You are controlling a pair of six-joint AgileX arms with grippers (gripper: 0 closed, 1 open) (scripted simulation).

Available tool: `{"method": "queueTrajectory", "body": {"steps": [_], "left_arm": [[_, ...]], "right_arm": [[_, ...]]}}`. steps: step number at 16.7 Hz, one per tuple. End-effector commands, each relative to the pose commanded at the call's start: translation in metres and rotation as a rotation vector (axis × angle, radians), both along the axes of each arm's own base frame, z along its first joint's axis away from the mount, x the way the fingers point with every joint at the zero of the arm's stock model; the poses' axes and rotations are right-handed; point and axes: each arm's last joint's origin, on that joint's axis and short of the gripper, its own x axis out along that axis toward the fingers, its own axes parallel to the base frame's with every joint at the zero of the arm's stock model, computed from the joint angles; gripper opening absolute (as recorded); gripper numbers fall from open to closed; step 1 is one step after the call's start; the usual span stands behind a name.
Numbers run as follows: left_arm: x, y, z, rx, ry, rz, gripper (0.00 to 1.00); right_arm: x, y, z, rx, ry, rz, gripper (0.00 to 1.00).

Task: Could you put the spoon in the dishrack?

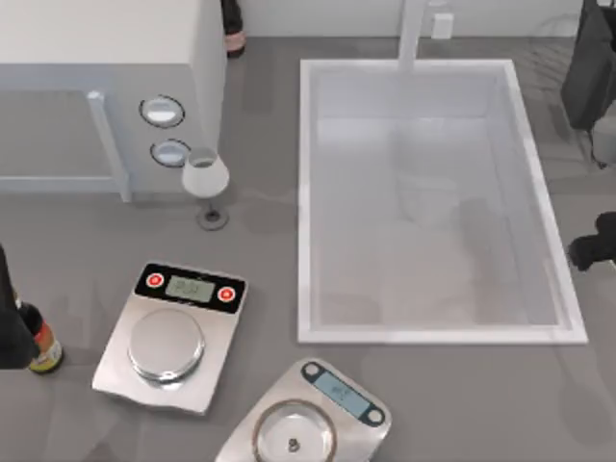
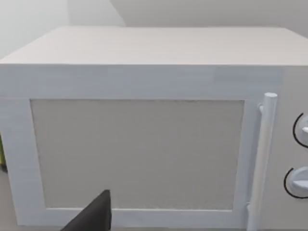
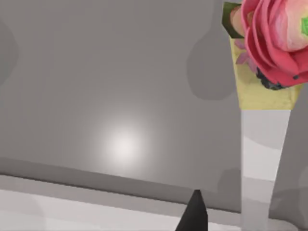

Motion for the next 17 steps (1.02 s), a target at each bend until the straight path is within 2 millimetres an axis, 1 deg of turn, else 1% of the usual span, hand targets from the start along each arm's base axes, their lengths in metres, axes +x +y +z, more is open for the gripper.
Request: {"method": "queueTrajectory", "body": {"steps": [6, 9, 11, 13, 15, 17], "left_arm": [[0.0, 0.0, 0.0, 0.0, 0.0, 0.0, 1.0], [0.0, 0.0, 0.0, 0.0, 0.0, 0.0, 1.0], [0.0, 0.0, 0.0, 0.0, 0.0, 0.0, 1.0], [0.0, 0.0, 0.0, 0.0, 0.0, 0.0, 1.0], [0.0, 0.0, 0.0, 0.0, 0.0, 0.0, 1.0], [0.0, 0.0, 0.0, 0.0, 0.0, 0.0, 1.0]], "right_arm": [[0.001, -0.001, 0.0, 0.012, -0.01, -0.005, 0.0], [0.01, -0.016, 0.006, 0.098, -0.104, -0.06, 0.0], [0.018, -0.034, 0.012, 0.18, -0.212, -0.118, 0.0], [0.027, -0.057, 0.018, 0.261, -0.354, -0.178, 0.0], [0.034, -0.085, 0.027, 0.326, -0.529, -0.23, 0.0], [0.036, -0.115, 0.037, 0.361, -0.73, -0.263, 0.0]]}}
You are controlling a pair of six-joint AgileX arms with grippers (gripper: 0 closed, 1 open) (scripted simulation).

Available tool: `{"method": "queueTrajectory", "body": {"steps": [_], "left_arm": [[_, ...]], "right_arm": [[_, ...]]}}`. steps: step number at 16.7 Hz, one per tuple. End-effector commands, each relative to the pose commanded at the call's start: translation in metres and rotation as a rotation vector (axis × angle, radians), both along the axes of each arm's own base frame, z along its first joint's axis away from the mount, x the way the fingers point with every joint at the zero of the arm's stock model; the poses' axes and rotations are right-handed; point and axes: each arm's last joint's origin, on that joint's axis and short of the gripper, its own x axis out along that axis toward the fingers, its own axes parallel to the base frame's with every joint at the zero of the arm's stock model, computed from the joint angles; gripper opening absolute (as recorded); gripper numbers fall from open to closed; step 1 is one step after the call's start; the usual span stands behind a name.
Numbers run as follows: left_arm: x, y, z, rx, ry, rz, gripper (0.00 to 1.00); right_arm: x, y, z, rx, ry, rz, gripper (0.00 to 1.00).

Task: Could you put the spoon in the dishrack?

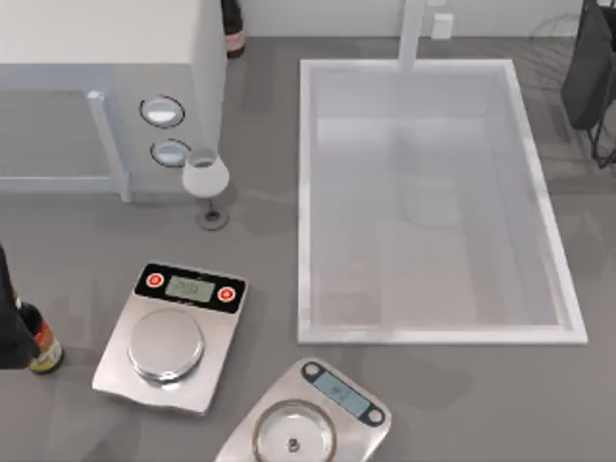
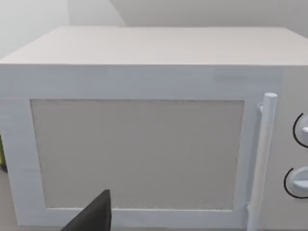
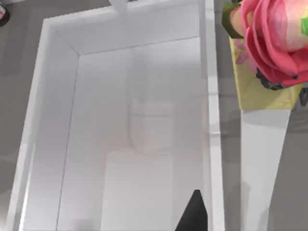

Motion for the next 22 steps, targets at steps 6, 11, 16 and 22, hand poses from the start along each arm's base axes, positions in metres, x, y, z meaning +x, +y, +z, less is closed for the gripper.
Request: {"method": "queueTrajectory", "body": {"steps": [6, 11, 16, 22], "left_arm": [[0.0, 0.0, 0.0, 0.0, 0.0, 0.0, 1.0], [0.0, 0.0, 0.0, 0.0, 0.0, 0.0, 1.0], [0.0, 0.0, 0.0, 0.0, 0.0, 0.0, 1.0], [0.0, 0.0, 0.0, 0.0, 0.0, 0.0, 1.0]], "right_arm": [[-0.037, -0.072, 0.047, -0.146, -0.571, -0.116, 0.0], [-0.068, -0.088, 0.067, -0.282, -0.759, -0.143, 0.0], [-0.067, -0.088, 0.068, -0.28, -0.759, -0.143, 0.0], [-0.004, -0.112, 0.037, -0.279, -0.756, -0.141, 0.0]]}}
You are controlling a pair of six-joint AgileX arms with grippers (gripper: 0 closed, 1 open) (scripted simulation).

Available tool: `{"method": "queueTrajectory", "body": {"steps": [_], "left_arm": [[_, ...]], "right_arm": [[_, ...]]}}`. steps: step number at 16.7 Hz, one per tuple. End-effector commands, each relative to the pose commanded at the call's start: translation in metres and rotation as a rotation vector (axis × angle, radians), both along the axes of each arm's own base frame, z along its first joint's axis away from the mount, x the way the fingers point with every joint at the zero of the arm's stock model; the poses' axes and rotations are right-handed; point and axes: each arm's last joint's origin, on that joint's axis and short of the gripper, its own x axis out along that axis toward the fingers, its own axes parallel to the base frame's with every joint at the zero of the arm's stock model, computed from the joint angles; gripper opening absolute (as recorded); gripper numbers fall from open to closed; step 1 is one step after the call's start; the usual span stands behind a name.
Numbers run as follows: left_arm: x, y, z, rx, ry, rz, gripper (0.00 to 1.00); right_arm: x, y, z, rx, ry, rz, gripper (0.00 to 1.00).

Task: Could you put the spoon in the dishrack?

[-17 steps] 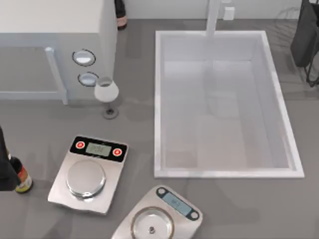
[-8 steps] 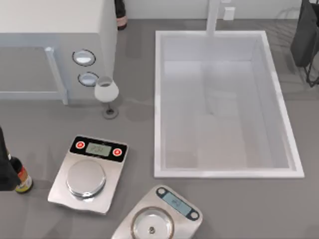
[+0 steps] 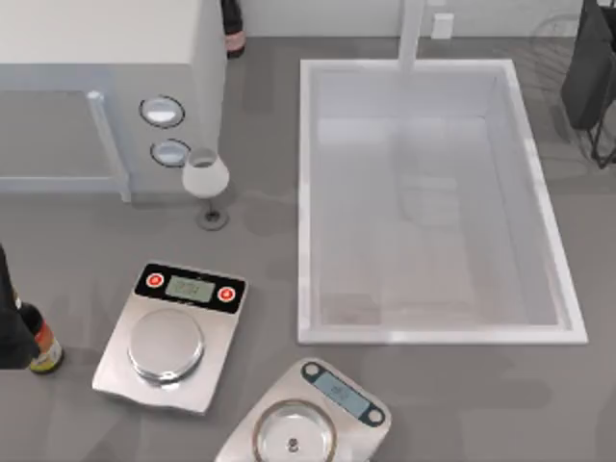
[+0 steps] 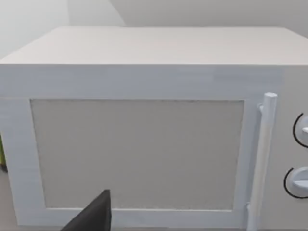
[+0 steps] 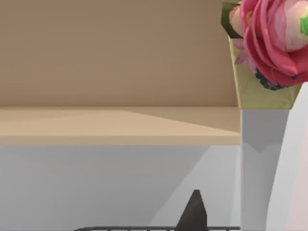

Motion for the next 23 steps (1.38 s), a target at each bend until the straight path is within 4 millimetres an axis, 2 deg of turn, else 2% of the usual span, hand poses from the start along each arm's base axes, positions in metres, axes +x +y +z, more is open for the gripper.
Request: {"method": "queueTrajectory", "body": {"steps": [3, 6, 8, 11, 13, 17, 23], "left_arm": [[0.0, 0.0, 0.0, 0.0, 0.0, 0.0, 1.0], [0.0, 0.0, 0.0, 0.0, 0.0, 0.0, 1.0], [0.0, 0.0, 0.0, 0.0, 0.0, 0.0, 1.0], [0.0, 0.0, 0.0, 0.0, 0.0, 0.0, 1.0], [0.0, 0.0, 0.0, 0.0, 0.0, 0.0, 1.0], [0.0, 0.0, 0.0, 0.0, 0.0, 0.0, 1.0], [0.0, 0.0, 0.0, 0.0, 0.0, 0.0, 1.0]], "right_arm": [[0.052, -0.01, -0.041, -0.006, -0.005, -0.002, 0.0], [0.096, -0.006, -0.092, -0.012, -0.017, -0.002, 0.0], [0.116, 0.003, -0.124, -0.013, -0.021, -0.002, 0.0], [0.133, 0.018, -0.16, -0.006, -0.01, -0.003, 0.0], [0.136, 0.022, -0.17, -0.004, -0.005, -0.003, 0.0], [0.136, 0.022, -0.17, -0.004, -0.005, -0.003, 0.0], [0.136, 0.022, -0.17, -0.004, -0.005, -0.003, 0.45]]}}
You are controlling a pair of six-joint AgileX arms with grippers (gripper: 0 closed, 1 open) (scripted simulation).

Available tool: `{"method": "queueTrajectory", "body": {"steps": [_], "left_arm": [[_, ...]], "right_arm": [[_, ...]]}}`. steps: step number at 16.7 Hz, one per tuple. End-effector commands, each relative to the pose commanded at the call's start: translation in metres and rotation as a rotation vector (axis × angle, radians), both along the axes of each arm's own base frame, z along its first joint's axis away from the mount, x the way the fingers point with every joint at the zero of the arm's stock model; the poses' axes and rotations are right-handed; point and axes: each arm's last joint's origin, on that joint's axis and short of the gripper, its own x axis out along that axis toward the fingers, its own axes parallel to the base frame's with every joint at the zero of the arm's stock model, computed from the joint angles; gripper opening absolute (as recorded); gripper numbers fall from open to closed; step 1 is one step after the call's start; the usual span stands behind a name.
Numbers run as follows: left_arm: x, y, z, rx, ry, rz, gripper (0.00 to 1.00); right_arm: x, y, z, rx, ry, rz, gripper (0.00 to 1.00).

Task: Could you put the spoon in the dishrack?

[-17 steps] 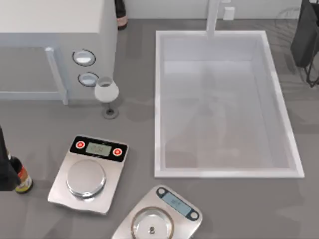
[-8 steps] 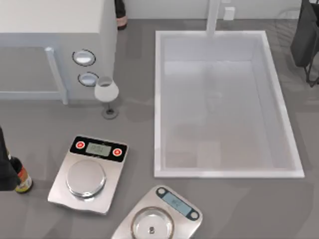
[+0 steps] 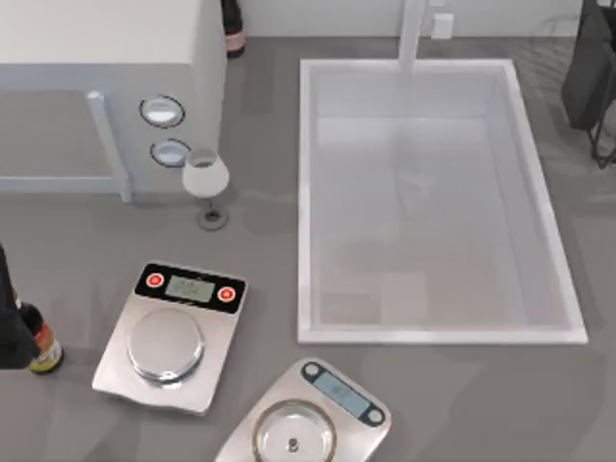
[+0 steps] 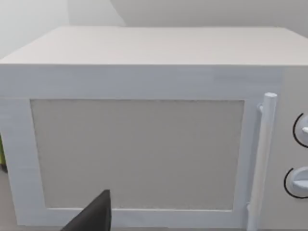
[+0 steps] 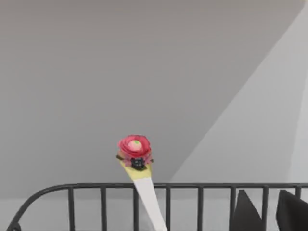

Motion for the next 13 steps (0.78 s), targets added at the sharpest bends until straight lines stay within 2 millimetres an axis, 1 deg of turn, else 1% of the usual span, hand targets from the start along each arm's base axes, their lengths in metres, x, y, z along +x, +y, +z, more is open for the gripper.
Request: {"method": "queueTrajectory", "body": {"steps": [7, 8, 13], "left_arm": [[0.0, 0.0, 0.0, 0.0, 0.0, 0.0, 1.0], [0.0, 0.0, 0.0, 0.0, 0.0, 0.0, 1.0], [0.0, 0.0, 0.0, 0.0, 0.0, 0.0, 1.0]], "right_arm": [[0.0, 0.0, 0.0, 0.0, 0.0, 0.0, 0.98], [0.0, 0.0, 0.0, 0.0, 0.0, 0.0, 1.0], [0.0, 0.0, 0.0, 0.0, 0.0, 0.0, 1.0]]}}
